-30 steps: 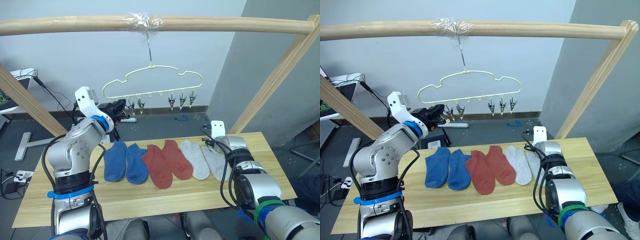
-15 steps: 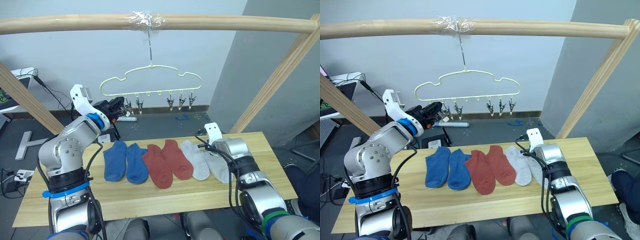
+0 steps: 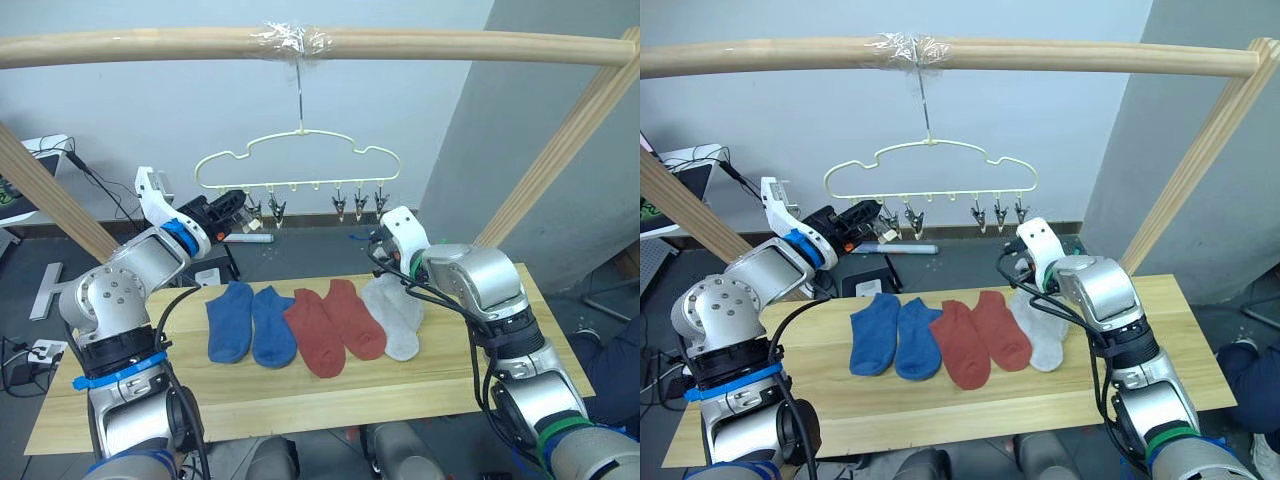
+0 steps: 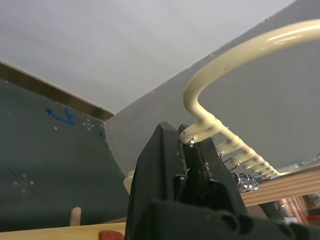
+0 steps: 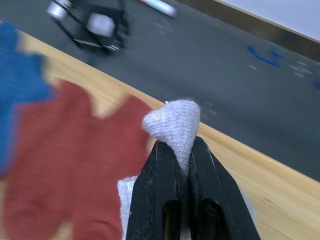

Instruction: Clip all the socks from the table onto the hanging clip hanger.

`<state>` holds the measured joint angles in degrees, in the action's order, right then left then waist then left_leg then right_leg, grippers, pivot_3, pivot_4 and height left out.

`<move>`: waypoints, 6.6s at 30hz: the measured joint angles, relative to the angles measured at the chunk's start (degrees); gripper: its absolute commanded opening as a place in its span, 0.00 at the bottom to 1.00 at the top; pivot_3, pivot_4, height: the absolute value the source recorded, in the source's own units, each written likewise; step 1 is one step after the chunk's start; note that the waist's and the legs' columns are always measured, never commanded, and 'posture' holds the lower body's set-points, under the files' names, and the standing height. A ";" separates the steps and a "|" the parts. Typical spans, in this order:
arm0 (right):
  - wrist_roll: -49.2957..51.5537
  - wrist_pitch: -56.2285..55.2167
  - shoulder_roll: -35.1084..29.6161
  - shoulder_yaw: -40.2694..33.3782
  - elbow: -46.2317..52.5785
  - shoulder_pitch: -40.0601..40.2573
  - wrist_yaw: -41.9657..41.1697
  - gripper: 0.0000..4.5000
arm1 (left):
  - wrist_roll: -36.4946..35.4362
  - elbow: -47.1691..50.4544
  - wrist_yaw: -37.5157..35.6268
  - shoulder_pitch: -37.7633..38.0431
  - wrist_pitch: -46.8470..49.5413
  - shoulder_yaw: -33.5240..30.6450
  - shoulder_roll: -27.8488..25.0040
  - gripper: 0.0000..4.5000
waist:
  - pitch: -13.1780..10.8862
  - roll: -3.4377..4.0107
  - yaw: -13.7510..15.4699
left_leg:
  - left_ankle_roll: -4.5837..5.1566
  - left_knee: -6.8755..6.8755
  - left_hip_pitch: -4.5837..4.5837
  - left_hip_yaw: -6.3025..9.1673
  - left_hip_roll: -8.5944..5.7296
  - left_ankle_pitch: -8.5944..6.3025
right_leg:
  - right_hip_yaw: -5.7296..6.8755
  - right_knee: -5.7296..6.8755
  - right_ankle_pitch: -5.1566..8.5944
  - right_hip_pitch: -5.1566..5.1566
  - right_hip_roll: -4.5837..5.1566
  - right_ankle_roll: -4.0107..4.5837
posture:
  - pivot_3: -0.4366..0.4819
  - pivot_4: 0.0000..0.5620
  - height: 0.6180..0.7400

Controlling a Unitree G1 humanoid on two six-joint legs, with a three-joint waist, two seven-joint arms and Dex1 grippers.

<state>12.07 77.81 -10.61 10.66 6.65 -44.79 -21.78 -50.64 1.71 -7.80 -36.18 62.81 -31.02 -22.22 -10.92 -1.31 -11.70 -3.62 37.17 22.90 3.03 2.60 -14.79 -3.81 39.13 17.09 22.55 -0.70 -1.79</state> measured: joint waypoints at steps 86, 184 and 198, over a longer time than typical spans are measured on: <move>6.99 -27.20 20.25 1.72 -42.80 -23.73 -1.71 0.00 | -5.50 6.33 7.10 3.20 0.71 0.62 4.10 0.60 | 0.06 -0.10 0.70 | -0.63 0.05 0.49 0.05 -0.10 0.42 | 0.10 0.85 -0.01 0.83 0.33 0.00 | 0.29 0.25 1.00; 28.93 -23.17 -19.72 -9.64 19.56 9.49 -16.94 0.58 | 36.78 14.38 1.08 22.23 -36.77 22.06 7.38 0.34 | 0.11 -0.17 -0.14 | -0.59 0.03 0.08 -0.24 -0.03 0.41 | -0.24 0.93 -0.05 0.63 -0.14 0.06 | 0.17 0.27 1.00; 30.28 -21.83 -20.46 -9.78 20.75 8.66 -14.77 0.51 | 39.39 8.36 1.82 17.71 -38.19 23.40 8.49 0.34 | 0.11 -0.17 -1.24 | -0.58 0.03 0.09 -0.25 -0.03 0.42 | -0.25 0.92 -0.06 0.63 -0.15 0.05 | 0.12 0.28 1.00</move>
<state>42.35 55.98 -31.07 0.88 27.41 -36.13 -36.54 -11.25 10.08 -5.98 -18.48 24.62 -7.63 -13.73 -10.81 -1.48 -12.95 -4.21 37.20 22.99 2.78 2.57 -14.38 -4.06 40.05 17.03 23.18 -0.84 -1.73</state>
